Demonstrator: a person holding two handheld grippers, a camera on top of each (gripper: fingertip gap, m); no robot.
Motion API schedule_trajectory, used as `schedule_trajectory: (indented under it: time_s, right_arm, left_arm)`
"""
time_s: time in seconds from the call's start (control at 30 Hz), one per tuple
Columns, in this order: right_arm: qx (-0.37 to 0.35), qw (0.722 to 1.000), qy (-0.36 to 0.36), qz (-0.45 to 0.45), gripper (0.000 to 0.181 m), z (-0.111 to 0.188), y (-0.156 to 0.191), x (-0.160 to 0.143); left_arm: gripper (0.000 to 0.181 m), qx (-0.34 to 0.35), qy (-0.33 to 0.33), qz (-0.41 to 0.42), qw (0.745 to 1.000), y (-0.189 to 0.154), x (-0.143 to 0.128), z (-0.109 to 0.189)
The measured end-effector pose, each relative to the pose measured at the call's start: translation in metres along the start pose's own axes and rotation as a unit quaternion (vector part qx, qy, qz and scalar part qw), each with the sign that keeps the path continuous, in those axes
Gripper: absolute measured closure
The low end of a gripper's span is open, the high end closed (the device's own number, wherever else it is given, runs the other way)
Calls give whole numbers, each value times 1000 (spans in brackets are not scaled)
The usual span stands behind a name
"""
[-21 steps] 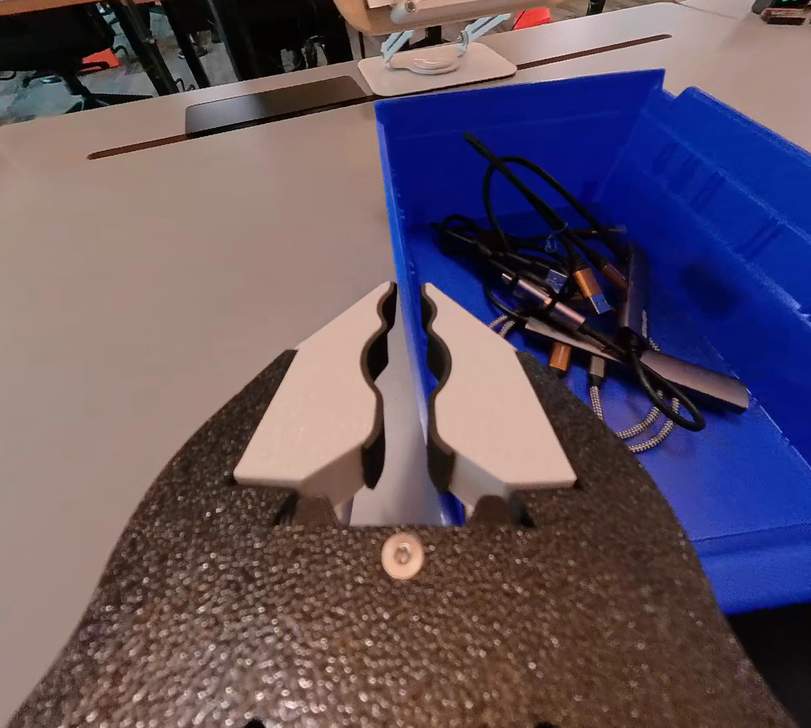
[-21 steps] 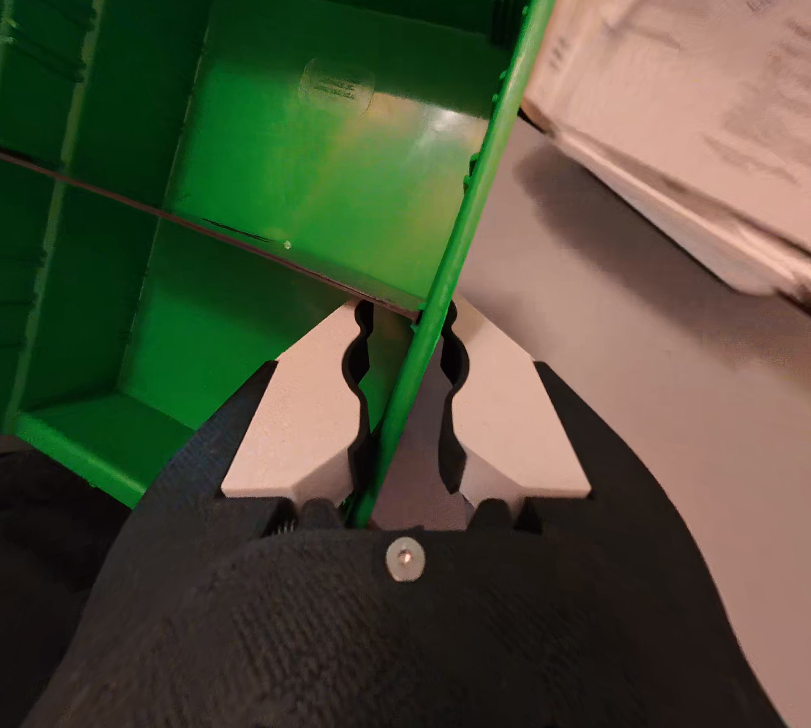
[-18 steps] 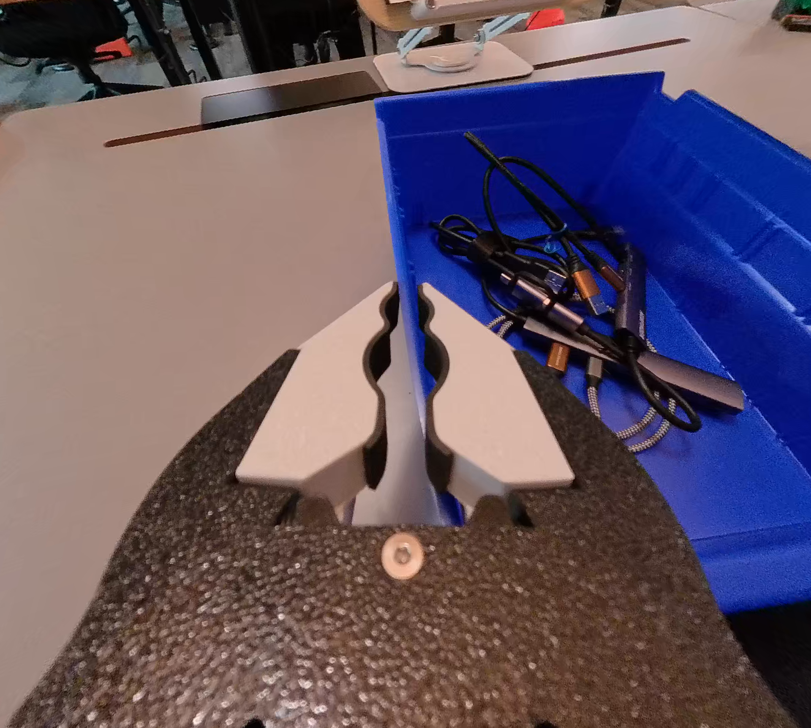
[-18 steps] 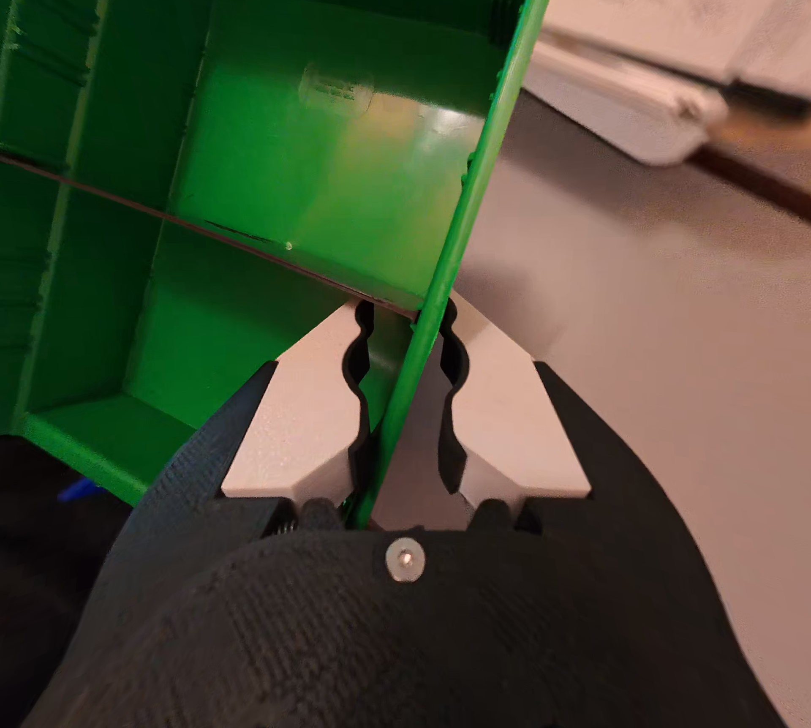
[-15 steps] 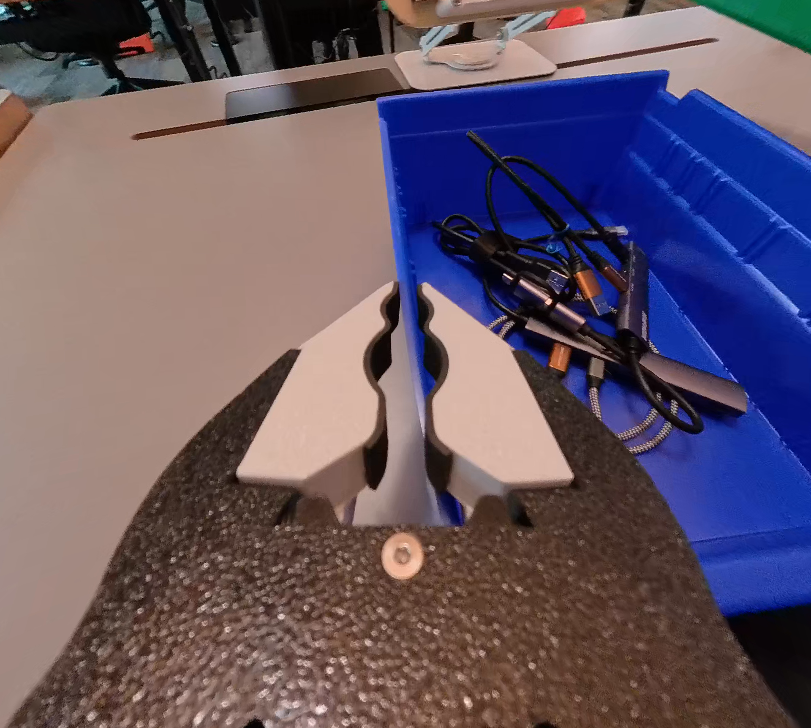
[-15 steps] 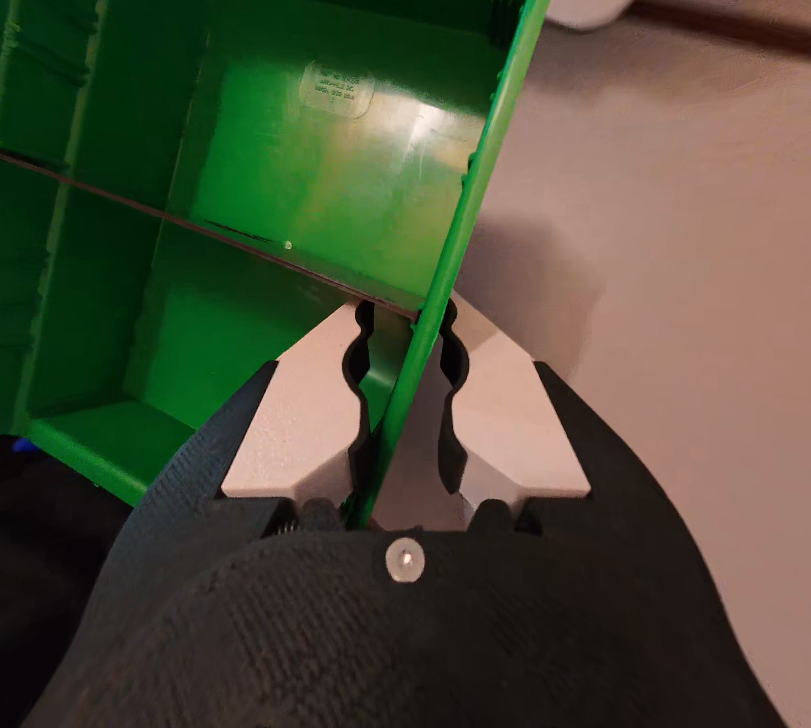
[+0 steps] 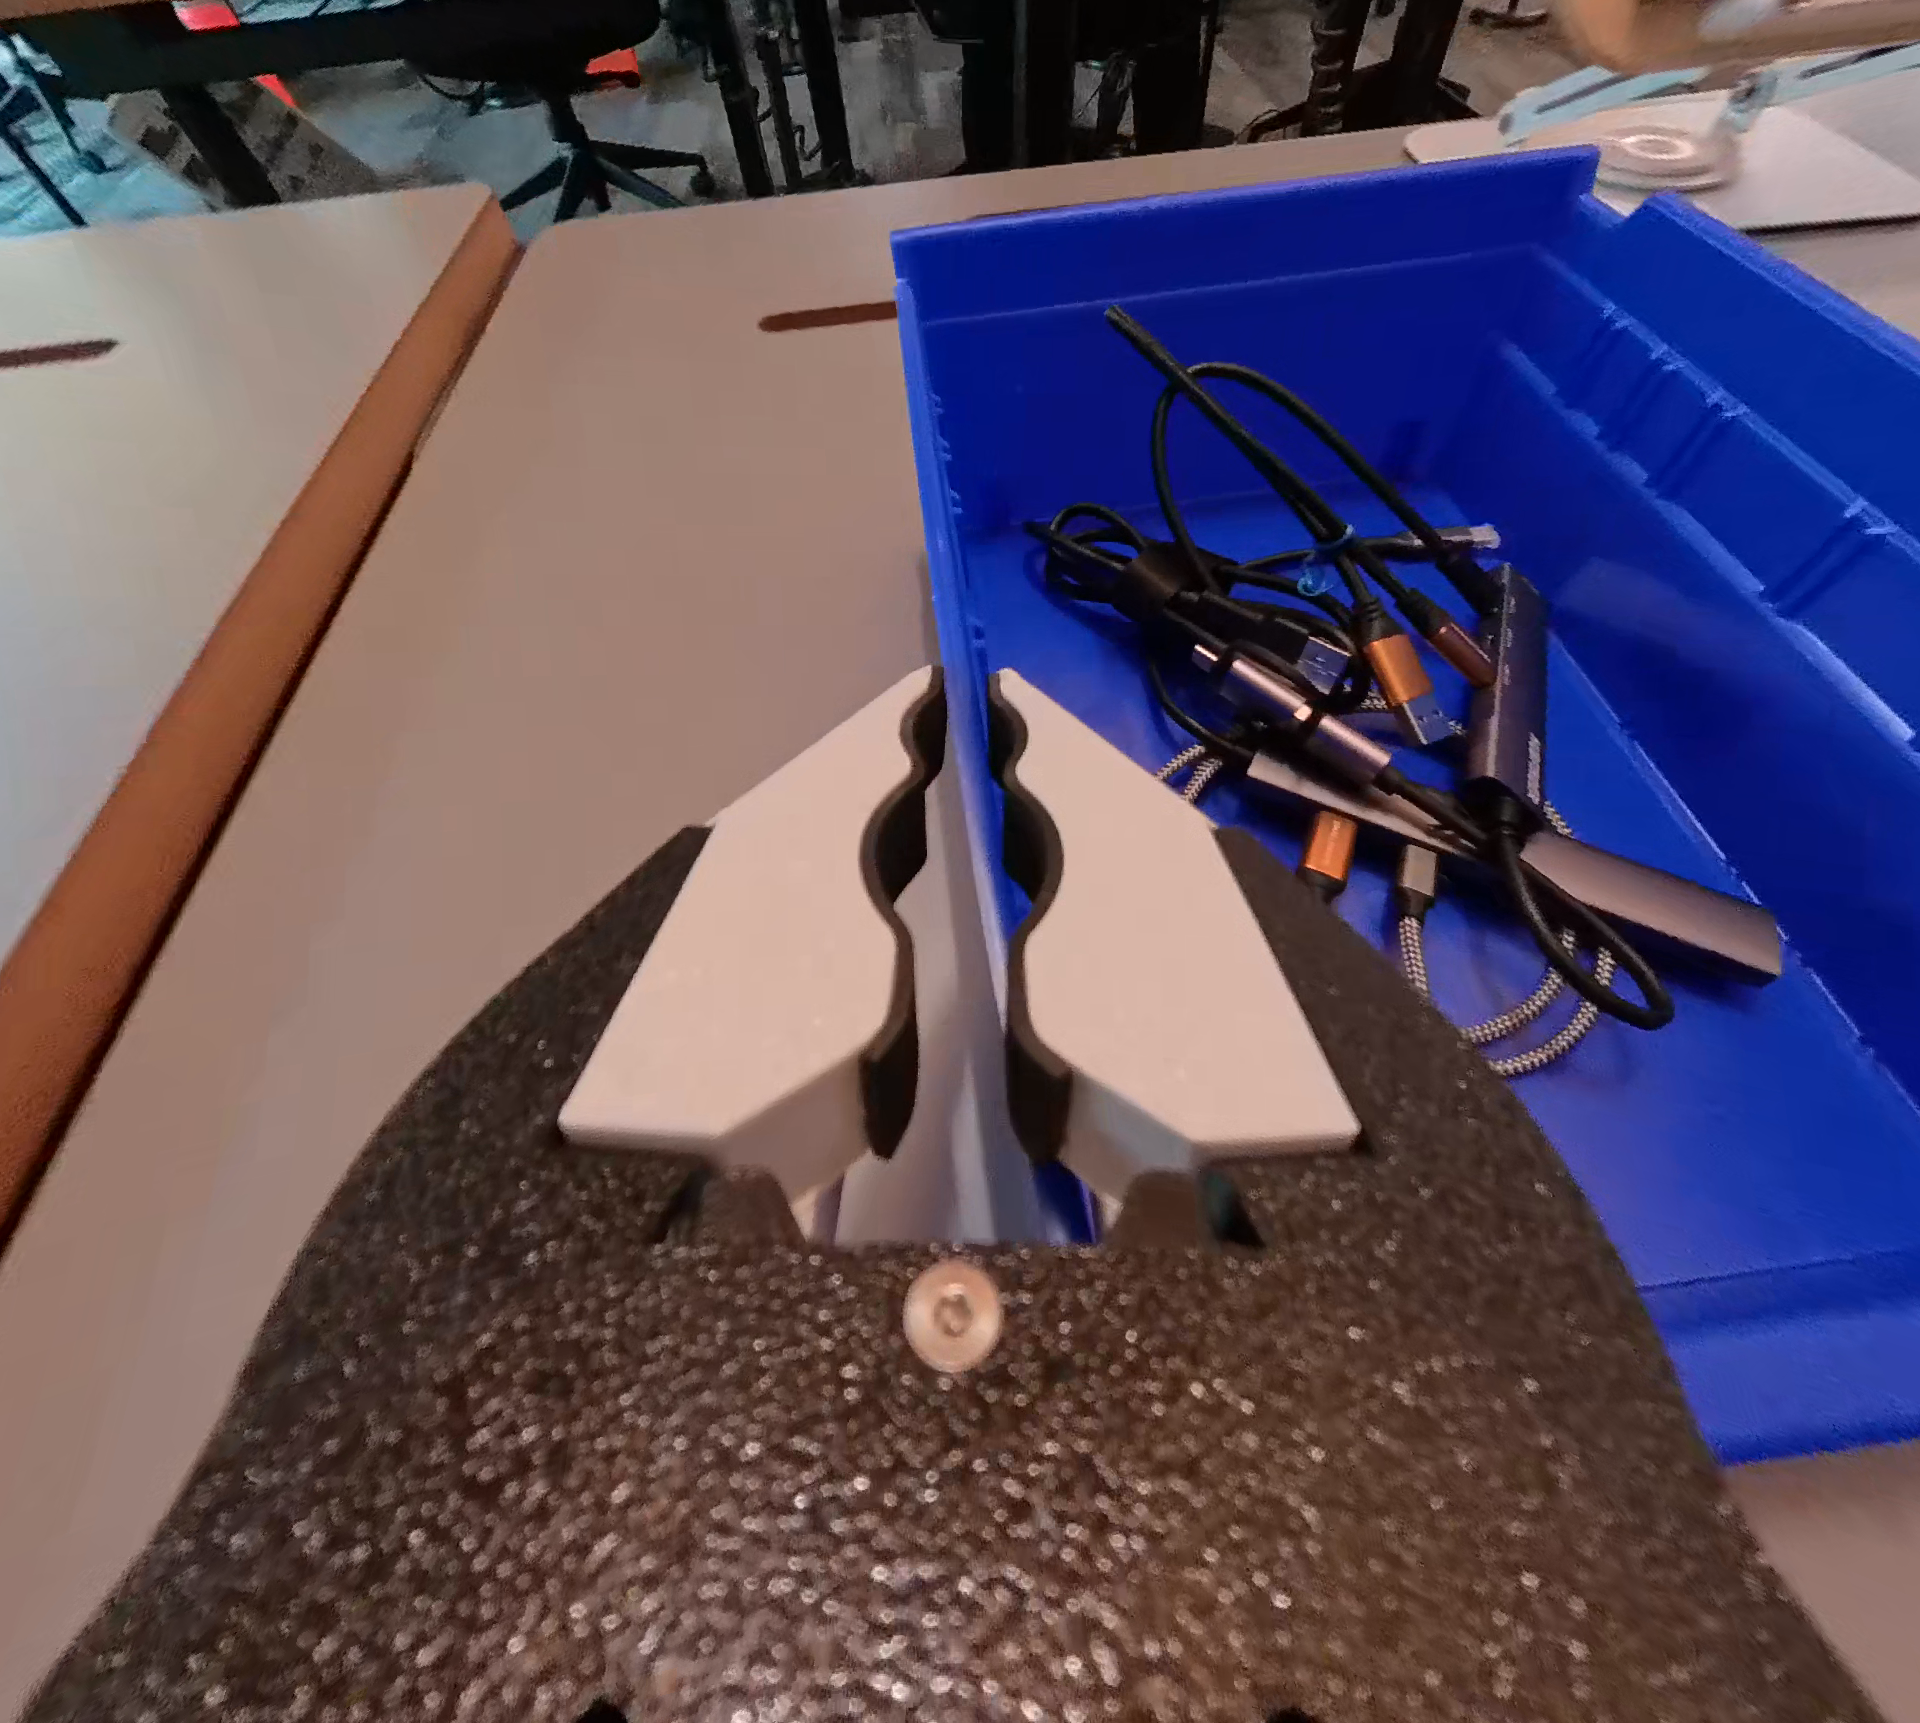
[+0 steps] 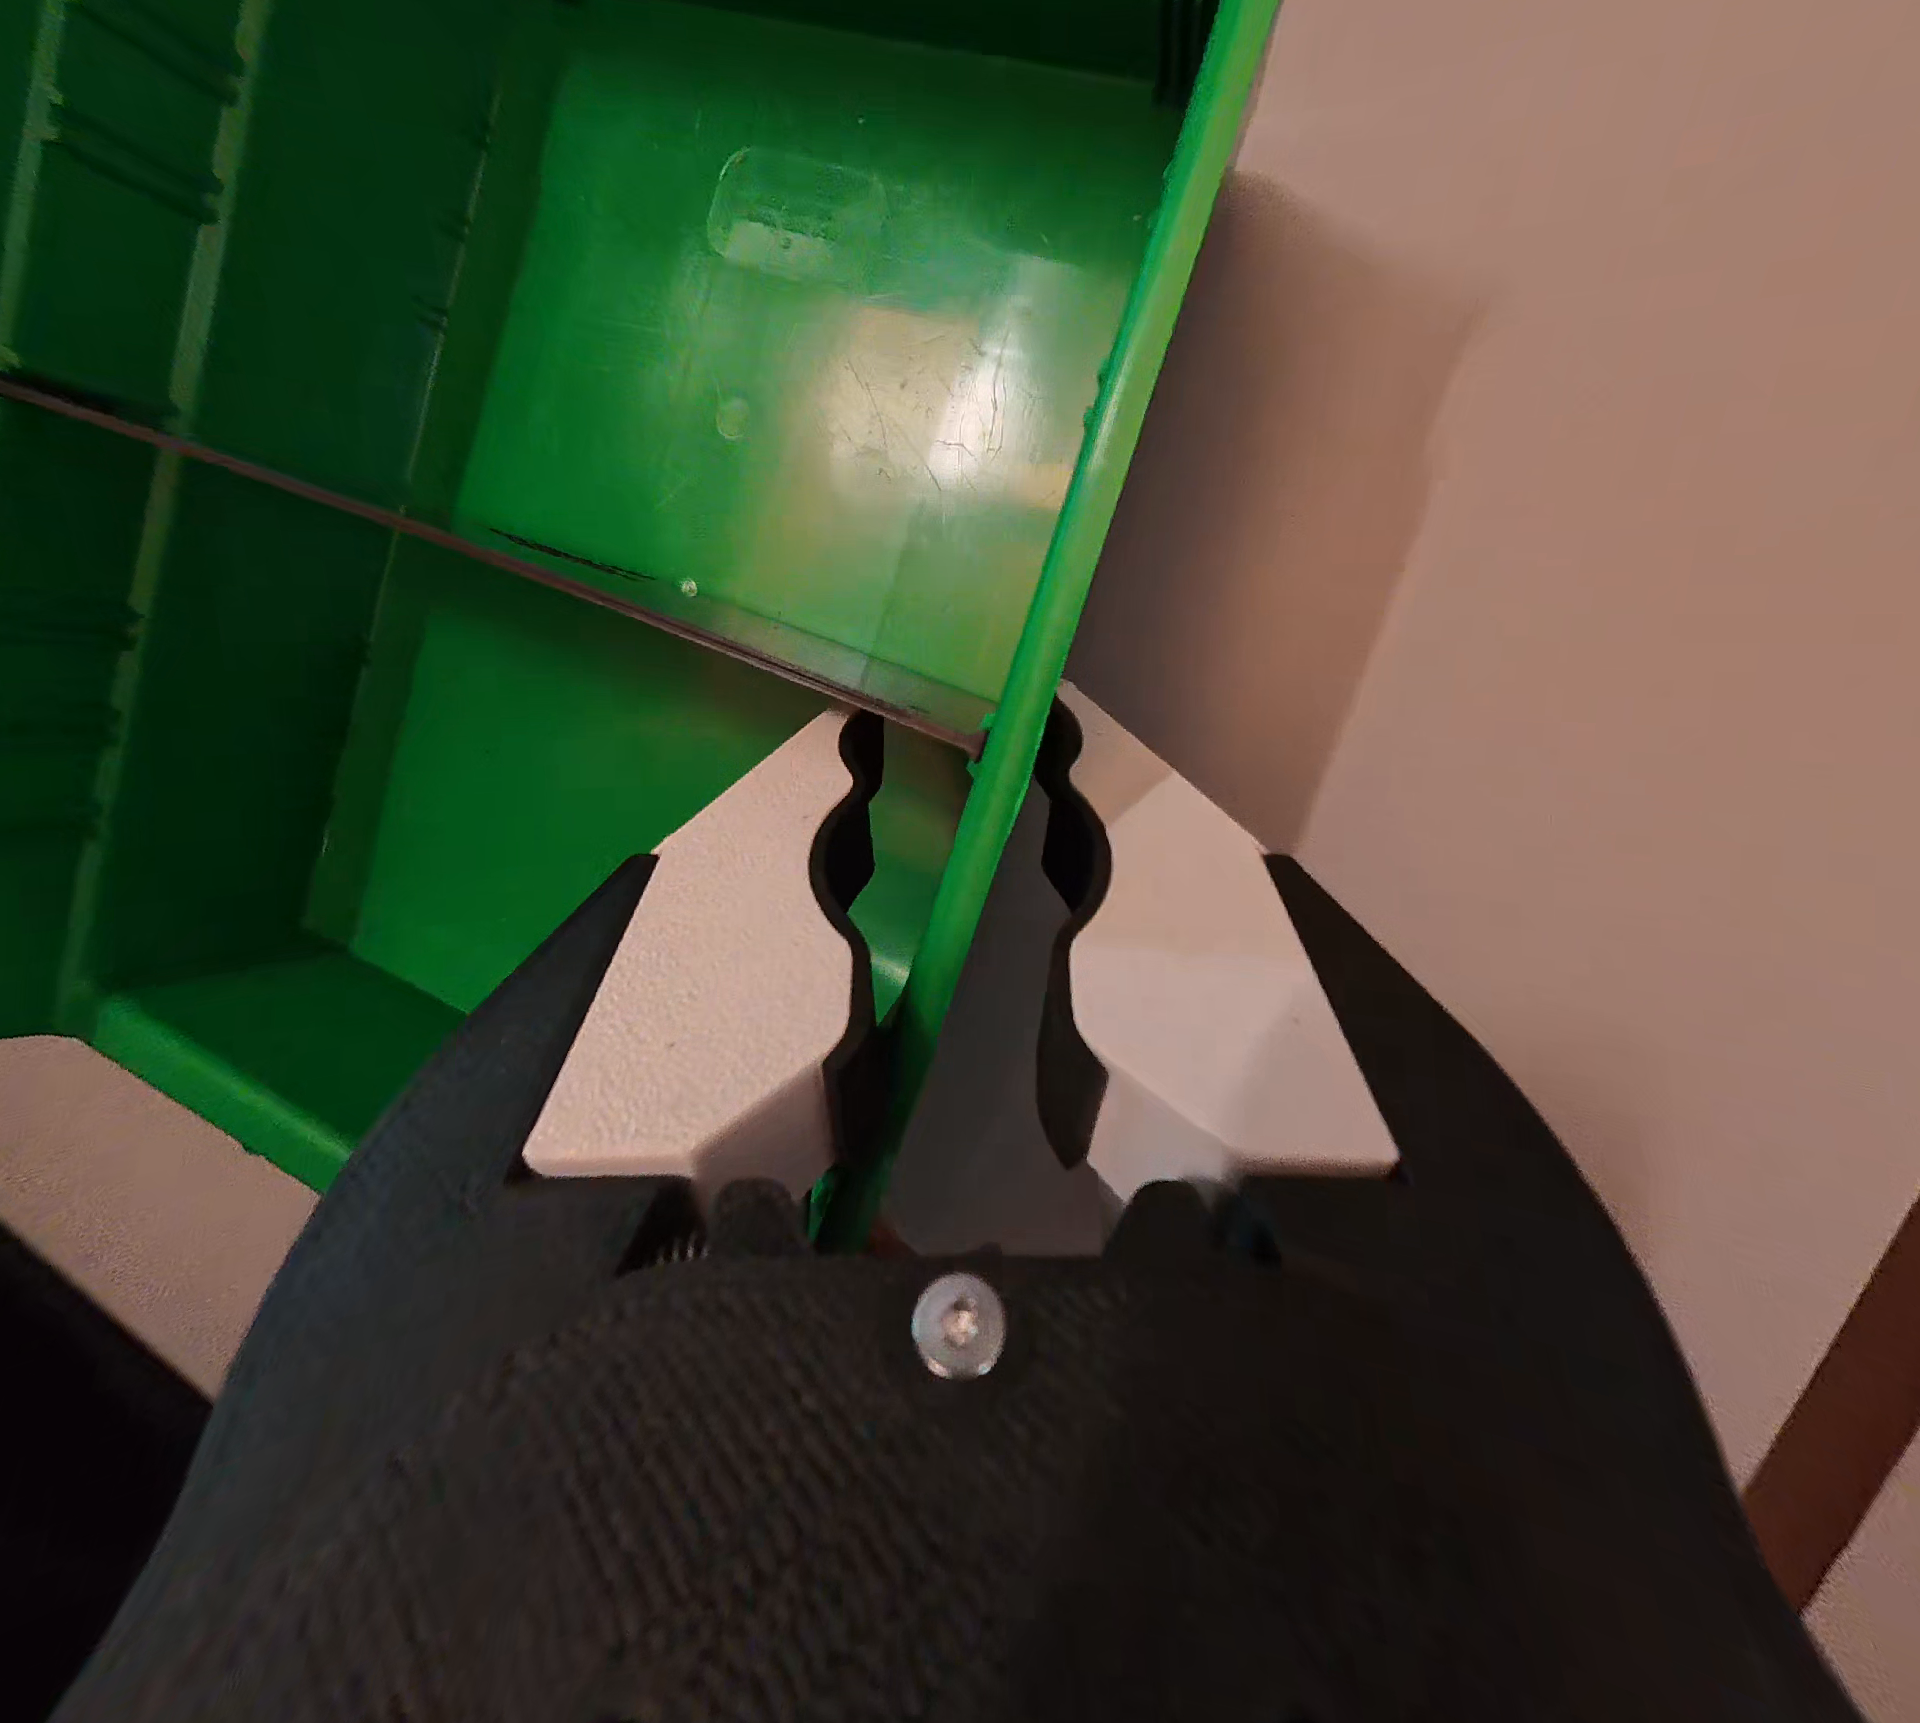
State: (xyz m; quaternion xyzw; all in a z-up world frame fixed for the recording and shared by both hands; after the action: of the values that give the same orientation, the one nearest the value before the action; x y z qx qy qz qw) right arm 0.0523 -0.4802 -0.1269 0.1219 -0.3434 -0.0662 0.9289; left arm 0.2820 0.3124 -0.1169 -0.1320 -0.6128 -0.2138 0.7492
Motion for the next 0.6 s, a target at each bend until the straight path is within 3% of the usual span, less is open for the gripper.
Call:
schedule_trajectory:
  time_s: [0.2, 0.43, 0.47, 0.53, 0.6]
  right_arm:
    - [-21, 1000, 6, -11, 153, -29, -19, 25]
    - [-40, 999, -6, 4, 153, -44, -28, 44]
    - [-56, 998, -8, 14, 149, -43, -28, 44]
    - [-125, 990, -21, 62, 97, -33, -30, 45]
    - [-200, 970, -53, 130, 71, -11, -28, 48]
  left_arm:
    - [175, -22, 5, 8, 1000, 51, 11, -81]
    - [166, -7, 76, 6, 997, 64, 17, -127]
    - [160, 6, 81, 3, 997, 65, 19, -127]
    - [146, 45, 83, -39, 995, 64, 30, -121]
    - [147, 57, 67, -126, 988, 56, 54, -111]
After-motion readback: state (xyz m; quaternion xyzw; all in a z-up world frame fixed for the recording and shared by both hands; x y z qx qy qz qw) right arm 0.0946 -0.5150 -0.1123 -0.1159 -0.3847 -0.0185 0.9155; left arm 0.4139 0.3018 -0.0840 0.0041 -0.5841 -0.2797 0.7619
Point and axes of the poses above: each gripper's, where its closed fingertips meet, z back along the fingers, x out of its top, y = z × x across the jaws, the point moved 8 cm from there along z, back along the fingers, and after that the axes turned 9 degrees about -y, right-handed, at the moved point
